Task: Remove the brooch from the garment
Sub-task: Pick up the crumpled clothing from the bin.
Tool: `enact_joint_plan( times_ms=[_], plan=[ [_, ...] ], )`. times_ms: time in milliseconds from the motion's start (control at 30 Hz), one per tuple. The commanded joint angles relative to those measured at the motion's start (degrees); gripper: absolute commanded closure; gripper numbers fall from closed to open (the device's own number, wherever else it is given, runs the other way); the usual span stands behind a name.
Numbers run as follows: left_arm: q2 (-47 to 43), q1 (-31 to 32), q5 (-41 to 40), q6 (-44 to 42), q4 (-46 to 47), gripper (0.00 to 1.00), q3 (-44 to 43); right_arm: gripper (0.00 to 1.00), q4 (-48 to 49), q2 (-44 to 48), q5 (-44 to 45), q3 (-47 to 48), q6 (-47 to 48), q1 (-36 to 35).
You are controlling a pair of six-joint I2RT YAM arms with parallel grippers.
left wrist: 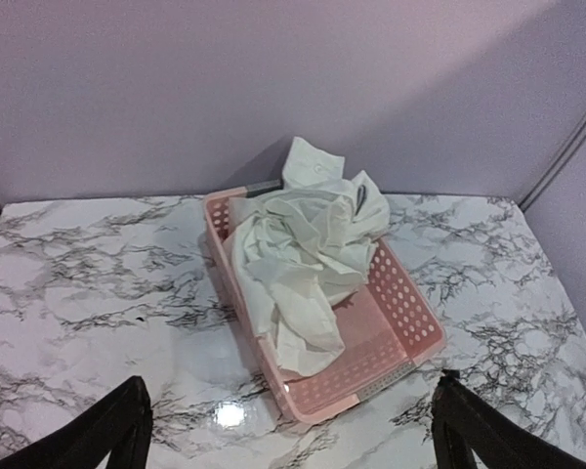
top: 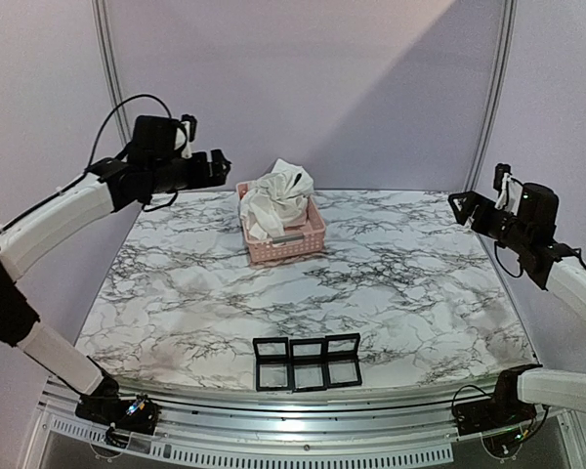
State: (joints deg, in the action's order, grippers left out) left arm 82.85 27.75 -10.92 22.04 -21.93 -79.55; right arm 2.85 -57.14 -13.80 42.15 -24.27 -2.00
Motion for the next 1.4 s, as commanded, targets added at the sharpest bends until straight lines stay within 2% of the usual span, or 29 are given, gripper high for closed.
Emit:
enact_joint_plan(
  times_ms=[0, 167, 367, 433, 1033, 1133, 1200, 1267, 1333, 1367],
  plan=[
    [11.1, 4.72, 0.51, -1.27, 0.2, 0.0, -8.98, 0.01, -1.31, -1.99, -3.5, 0.11, -1.9, -4.46],
    [27.18, 7.28, -1.39, -1.12, 1.62, 0.01, -21.9, 0.01, 1.12, -3.53, -5.26, -1.17, -3.54, -6.57],
    [49.48, 7.41, -4.43, 0.69, -6.8, 0.0, -47.15, 0.01, 2.07, -4.57, -5.56, -1.84, -4.38, -7.52],
    [54.46, 7.5, -4.97, 1.05, -8.45, 0.0, -52.14, 0.01, 2.03, -4.3, -5.11, -2.26, -4.31, -7.74],
    [68.43, 6.99, -9.51, 1.08, -6.98, 0.0, -56.93, 0.01, 3.94, -5.69, -6.17, -2.69, -5.16, -7.92],
    [69.29, 6.76, -9.99, 1.31, -6.07, 0.04, -56.95, 0.01, 3.94, -6.04, -6.21, -2.61, -5.3, -7.98],
    [69.97, 6.51, -10.48, 1.81, -6.04, 0.09, -57.26, 0.01, 3.92, -6.11, -6.32, -2.52, -5.47, -7.92],
    [70.54, 6.08, -9.77, 2.52, -5.98, 0.18, -57.38, 0.01, 3.92, -5.93, -6.32, -2.58, -5.67, -7.93],
    [70.92, 5.69, -8.68, 3.08, -5.38, 0.3, -57.31, 0.01, 4.06, -5.79, -6.24, -2.6, -5.86, -7.93],
    [71.12, 5.54, -7.78, 3.14, -4.69, 0.41, -57.22, 0.01, 4.09, -5.71, -6.24, -2.6, -5.94, -7.93]
  ],
)
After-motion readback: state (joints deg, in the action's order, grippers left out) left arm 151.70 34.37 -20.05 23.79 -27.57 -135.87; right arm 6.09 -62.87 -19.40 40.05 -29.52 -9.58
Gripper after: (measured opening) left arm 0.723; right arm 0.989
